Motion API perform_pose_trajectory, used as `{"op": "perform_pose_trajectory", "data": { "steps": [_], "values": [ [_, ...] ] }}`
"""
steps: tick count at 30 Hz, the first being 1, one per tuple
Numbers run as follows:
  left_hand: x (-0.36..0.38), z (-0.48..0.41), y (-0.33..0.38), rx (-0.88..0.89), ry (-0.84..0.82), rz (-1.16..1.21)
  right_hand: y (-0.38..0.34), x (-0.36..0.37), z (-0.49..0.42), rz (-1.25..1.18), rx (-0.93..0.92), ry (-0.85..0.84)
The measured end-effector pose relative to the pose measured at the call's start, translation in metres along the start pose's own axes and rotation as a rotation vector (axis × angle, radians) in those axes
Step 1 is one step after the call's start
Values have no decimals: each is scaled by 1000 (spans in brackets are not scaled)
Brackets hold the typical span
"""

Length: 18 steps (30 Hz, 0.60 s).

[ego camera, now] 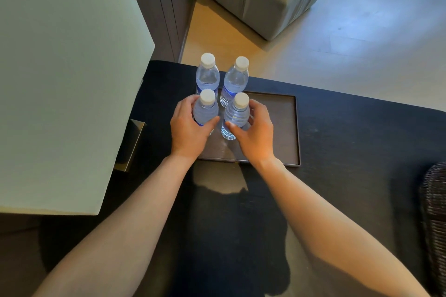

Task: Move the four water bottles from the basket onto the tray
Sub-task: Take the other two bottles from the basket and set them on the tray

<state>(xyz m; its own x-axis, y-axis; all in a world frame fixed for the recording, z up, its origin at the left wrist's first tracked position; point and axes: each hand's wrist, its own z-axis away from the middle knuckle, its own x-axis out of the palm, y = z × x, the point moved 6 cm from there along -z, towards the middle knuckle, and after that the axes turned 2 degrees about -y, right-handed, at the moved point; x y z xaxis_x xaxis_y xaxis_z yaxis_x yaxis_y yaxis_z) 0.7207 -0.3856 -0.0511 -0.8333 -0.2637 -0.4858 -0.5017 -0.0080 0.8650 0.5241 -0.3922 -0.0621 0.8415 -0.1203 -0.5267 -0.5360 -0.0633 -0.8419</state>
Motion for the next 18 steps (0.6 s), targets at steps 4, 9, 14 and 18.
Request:
{"op": "perform_pose_trajectory", "data": {
  "steps": [4,9,14,18],
  "values": [
    [2,-8,-1,19,-23,-15,-3,2,-5,-3,3,8],
    [1,-14,-1,45,-40,-20,-7,3,-12,0,2,5],
    [3,-21,-3,74,-65,-23,-9,7,-17,9,8,13],
    [5,-24,-3,75,-74,-18,-9,8,-19,3,6,11]
  ]
}}
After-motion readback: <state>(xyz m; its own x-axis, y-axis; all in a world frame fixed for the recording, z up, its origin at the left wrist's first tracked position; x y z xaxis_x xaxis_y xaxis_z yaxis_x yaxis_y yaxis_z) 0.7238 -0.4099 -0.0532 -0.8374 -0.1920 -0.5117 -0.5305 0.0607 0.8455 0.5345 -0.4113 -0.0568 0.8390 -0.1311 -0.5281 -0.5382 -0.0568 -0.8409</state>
